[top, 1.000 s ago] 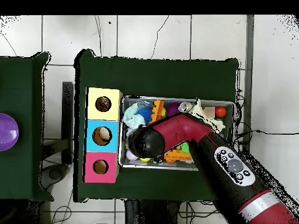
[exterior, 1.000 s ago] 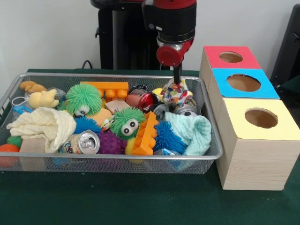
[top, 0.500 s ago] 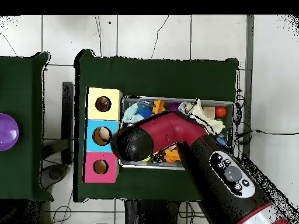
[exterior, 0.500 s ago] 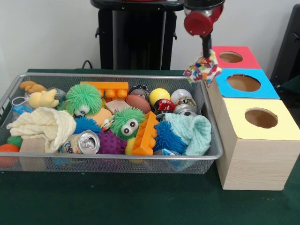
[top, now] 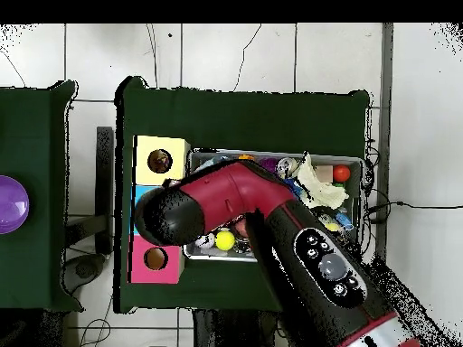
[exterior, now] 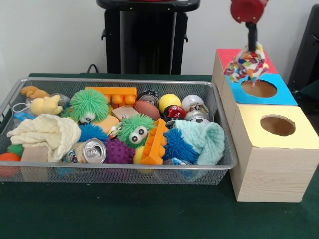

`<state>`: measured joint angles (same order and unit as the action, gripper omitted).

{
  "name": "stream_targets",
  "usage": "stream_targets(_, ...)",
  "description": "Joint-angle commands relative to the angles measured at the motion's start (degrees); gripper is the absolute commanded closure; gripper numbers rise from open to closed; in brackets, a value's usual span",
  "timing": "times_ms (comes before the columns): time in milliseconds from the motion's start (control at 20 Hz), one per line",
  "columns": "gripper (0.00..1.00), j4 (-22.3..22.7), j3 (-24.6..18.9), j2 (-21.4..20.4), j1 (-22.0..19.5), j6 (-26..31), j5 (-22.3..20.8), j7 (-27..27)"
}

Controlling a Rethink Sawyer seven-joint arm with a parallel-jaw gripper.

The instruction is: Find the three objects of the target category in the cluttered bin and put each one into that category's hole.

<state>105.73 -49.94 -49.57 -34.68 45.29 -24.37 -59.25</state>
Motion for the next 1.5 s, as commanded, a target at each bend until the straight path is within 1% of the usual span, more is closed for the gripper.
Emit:
stream_targets(50, 1.0, -8.6, 7.3, 7.0, 4.9, -4.7, -4.5, -8.8)
stream_targets(200, 1.0, -9.4, 8.8, 8.7, 6.2, -9.3, -4.7, -10.8)
stream_targets(400, 1.0, -9.5, 10.1, 9.3, 7.7, -12.6, -3.4, -12.2)
stream_targets(600, 1.0, -10.4, 11.5, 9.6, 8.8, -14.3, -3.4, -10.8)
stream_targets(750, 1.0, -11.1, 11.8, 9.4, 8.9, -14.6, -2.8, -9.2)
stream_targets(800, 1.0, -11.6, 12.5, 9.3, 9.1, -13.9, -2.4, -9.1)
stream_targets(950, 1.0, -12.4, 13.2, 9.3, 9.2, -14.2, -2.3, -8.8)
stream_targets(1250, 1.0, -13.4, 13.0, 9.4, 8.3, -13.1, -1.7, -6.7)
stream_targets(1500, 1.0, -14.1, 12.6, 10.0, 7.7, -13.8, -2.0, -5.6)
